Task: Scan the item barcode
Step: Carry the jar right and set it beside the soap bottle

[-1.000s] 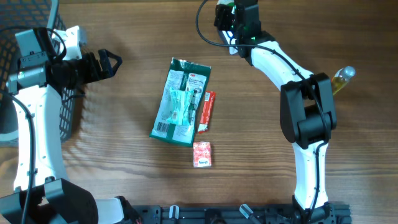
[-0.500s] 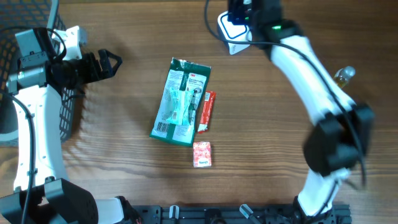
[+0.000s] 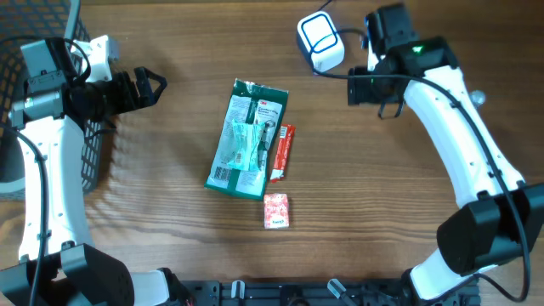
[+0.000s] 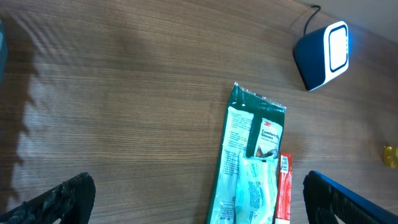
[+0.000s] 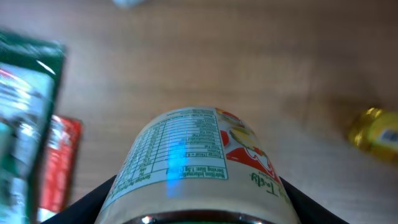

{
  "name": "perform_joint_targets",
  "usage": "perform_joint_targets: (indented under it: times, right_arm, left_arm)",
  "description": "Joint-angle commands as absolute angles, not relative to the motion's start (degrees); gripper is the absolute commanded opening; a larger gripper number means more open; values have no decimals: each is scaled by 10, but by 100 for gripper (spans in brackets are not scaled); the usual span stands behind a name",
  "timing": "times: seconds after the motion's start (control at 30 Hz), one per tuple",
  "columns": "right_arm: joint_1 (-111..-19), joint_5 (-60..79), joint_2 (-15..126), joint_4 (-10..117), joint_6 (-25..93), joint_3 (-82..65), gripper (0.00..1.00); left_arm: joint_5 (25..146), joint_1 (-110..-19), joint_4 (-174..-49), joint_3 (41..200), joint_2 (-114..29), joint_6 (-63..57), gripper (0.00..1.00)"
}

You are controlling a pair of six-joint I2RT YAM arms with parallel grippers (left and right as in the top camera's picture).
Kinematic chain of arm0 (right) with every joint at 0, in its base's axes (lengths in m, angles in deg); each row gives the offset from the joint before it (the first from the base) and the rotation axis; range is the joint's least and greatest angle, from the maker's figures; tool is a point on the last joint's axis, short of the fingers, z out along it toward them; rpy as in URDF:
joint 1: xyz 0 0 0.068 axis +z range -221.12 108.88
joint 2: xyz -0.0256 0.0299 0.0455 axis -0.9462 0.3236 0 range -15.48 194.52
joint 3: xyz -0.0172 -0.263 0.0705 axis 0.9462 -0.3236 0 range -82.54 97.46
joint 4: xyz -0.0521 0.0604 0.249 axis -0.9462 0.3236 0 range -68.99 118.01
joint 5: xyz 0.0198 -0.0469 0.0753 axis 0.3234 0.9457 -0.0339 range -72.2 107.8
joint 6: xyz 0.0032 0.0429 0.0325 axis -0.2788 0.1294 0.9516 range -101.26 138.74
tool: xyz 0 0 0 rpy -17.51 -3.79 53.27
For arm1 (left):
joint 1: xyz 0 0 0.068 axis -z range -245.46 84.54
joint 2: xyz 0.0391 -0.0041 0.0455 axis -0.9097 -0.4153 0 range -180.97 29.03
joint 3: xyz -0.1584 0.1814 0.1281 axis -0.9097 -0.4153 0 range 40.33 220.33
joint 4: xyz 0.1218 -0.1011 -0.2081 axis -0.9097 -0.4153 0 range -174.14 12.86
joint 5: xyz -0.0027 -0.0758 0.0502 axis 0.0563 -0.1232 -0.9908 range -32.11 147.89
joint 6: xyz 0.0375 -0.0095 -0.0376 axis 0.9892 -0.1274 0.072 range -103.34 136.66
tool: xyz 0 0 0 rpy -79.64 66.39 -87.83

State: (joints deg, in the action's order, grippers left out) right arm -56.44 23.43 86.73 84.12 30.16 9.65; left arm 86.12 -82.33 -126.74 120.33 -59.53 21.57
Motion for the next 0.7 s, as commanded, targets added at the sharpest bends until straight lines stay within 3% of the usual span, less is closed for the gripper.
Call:
perform_joint_targets:
  times: [0.0,0.23,0.53,0.67]
  right_arm:
    - [-566,242,873,805,294,16,14]
    - [-586,245,873,707,312,-107,19]
    - [-618,248,873,662,326,-156,26]
    - [-618,248,873,659,326,-156,46]
  left_arm:
    - [868,-822,-1266,1206,-598,224,100]
    - [868,-822,-1266,1206,-598,224,100]
    - [868,-822,-1266,1206,-598,224,100]
    - [868,-822,-1266,1206,-598,224,100]
